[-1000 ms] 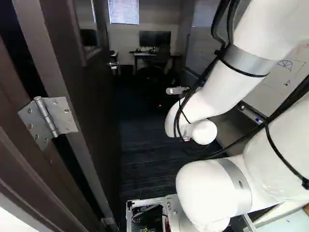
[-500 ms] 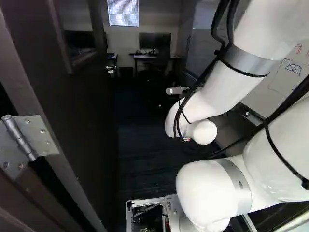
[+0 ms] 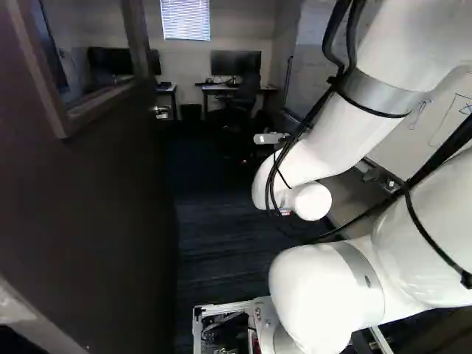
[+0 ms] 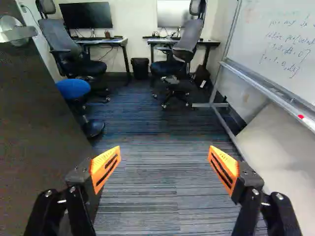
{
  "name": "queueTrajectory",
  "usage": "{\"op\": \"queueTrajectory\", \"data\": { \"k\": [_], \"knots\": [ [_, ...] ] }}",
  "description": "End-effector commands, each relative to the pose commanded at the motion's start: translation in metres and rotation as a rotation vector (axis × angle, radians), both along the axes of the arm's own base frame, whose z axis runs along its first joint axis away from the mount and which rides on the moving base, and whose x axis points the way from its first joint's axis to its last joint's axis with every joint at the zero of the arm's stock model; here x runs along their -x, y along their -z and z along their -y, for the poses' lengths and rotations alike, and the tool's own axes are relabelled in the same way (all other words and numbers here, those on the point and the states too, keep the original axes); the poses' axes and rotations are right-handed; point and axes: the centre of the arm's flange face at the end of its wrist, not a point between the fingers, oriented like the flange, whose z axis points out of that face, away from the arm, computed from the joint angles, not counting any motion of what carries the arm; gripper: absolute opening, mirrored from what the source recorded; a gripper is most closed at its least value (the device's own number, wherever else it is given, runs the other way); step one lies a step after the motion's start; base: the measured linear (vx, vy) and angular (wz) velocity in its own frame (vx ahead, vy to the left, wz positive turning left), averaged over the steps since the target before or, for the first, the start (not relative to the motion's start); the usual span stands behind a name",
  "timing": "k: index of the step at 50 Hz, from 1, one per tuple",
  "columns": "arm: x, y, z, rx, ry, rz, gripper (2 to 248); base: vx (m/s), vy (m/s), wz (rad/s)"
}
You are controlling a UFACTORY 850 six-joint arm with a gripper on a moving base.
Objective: Open the door and move inside
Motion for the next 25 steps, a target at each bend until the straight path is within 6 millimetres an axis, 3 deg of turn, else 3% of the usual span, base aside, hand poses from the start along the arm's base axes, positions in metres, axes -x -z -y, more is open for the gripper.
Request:
{"op": "queueTrajectory", "data": {
  "k": [25],
  "knots": [
    [0.0, 0.0, 0.0, 0.0, 0.0, 0.0, 247, 0.207, 0.005, -0.014]
  ]
}}
